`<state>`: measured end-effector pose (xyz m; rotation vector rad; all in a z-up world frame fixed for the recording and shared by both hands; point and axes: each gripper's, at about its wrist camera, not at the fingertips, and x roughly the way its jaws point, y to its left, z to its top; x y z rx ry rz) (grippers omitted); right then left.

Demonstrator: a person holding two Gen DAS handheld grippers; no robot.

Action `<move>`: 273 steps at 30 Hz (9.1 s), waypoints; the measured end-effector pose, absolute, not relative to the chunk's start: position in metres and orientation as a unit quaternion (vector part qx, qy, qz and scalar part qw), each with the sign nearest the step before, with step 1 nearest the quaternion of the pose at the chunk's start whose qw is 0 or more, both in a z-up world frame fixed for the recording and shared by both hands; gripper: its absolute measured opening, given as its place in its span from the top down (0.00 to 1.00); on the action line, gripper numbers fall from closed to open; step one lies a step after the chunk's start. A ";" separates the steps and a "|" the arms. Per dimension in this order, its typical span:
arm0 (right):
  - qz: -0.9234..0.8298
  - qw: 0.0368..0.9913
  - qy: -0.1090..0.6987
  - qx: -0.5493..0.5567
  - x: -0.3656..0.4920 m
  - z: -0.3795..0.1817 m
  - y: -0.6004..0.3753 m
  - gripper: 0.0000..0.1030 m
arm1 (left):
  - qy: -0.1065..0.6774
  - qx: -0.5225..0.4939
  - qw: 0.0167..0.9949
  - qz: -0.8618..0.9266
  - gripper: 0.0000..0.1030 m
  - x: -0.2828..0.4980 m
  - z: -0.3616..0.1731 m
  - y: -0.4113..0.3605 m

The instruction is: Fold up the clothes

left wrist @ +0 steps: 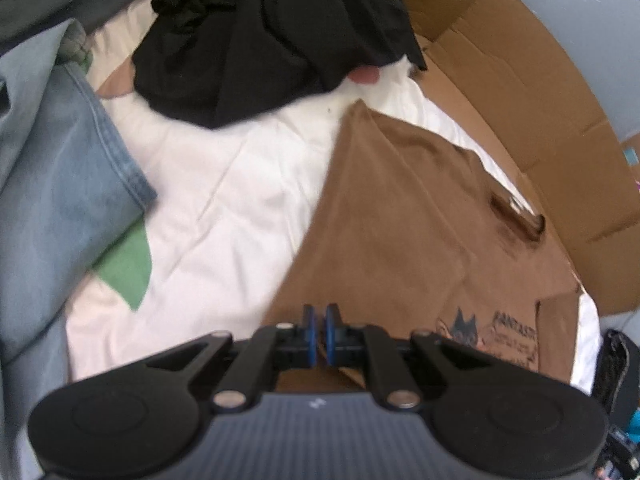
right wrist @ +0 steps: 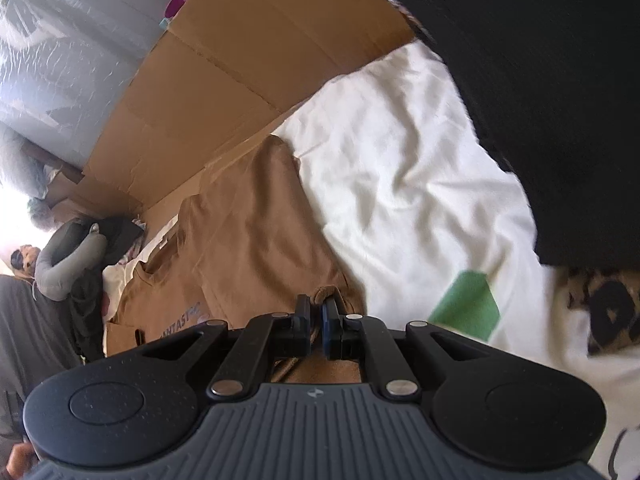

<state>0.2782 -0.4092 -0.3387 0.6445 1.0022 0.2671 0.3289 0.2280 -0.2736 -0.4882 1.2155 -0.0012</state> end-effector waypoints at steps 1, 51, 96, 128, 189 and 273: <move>0.126 0.820 0.469 0.302 0.280 -0.338 -0.408 0.93 | 0.564 -0.221 0.796 0.005 0.92 0.331 -0.272 0.229; 0.146 0.882 0.448 0.031 0.289 -0.352 -0.363 0.53 | 0.502 0.118 0.846 -0.138 0.57 0.317 -0.307 0.142; 0.126 0.885 0.447 0.035 0.275 -0.346 -0.369 0.96 | 0.469 0.098 0.871 -0.107 0.85 0.293 -0.289 0.146; 0.125 0.885 0.442 0.072 0.266 -0.330 -0.396 1.00 | 0.476 0.032 0.872 -0.112 0.96 0.265 -0.273 0.174; 0.197 0.843 0.481 0.141 0.258 -0.294 -0.301 0.53 | 0.497 -0.020 0.860 -0.112 0.56 0.234 -0.266 0.207; 0.203 0.779 0.534 0.259 0.297 -0.364 -0.005 0.99 | 0.471 -0.129 0.867 -0.101 0.55 0.227 -0.284 0.254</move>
